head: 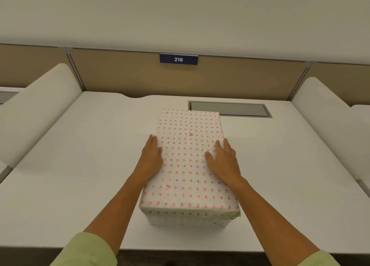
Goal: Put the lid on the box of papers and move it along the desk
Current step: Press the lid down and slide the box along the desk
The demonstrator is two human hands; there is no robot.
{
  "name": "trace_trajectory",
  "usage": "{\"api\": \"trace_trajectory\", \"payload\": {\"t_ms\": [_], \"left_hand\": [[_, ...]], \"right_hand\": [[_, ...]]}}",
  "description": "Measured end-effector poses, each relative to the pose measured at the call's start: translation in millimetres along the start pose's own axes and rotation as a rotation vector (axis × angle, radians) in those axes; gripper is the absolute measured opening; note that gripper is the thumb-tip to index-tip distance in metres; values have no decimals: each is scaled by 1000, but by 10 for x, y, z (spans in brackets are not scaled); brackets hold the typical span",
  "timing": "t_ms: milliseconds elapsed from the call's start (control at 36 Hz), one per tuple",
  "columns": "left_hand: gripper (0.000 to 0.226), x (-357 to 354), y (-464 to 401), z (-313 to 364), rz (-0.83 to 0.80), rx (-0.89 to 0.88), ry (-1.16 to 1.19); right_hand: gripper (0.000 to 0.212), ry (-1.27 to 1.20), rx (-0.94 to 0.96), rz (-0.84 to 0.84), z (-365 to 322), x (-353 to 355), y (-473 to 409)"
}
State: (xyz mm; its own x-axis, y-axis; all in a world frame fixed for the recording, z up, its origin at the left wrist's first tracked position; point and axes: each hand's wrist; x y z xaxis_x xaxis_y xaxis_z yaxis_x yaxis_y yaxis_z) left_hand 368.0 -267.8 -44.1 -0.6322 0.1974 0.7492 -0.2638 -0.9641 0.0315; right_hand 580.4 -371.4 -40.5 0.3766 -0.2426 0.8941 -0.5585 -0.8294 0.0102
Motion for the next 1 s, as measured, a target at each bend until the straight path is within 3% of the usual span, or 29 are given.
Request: {"api": "trace_trajectory", "payload": {"t_ms": [139,389,528,1000], "left_hand": [[64,-25,-18,108,29,-223,-311],[88,-222,82,51,-8,-279,-513],[88,-260,84,11,4,-292,-556],[89,-301,87,-3,52,-304,-573]], "right_hand": [[84,83,90,-27,45,82,65],[94,103,134,-63,163,-44,293],[102,110,131,-34,183,-91,316],[99,162,149,-21,167,-98,340]]}}
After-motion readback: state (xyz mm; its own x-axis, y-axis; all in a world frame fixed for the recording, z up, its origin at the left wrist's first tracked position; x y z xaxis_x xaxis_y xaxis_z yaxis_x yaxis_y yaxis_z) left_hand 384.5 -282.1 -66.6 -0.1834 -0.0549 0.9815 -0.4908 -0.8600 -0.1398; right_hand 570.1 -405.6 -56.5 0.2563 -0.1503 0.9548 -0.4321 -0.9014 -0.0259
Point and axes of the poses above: each hand's wrist, its own y-axis away from the middle knuckle, its own x-axis out of the back of the hand, z = x × y, and after that the axes turned 7 degrees about z, right-handed
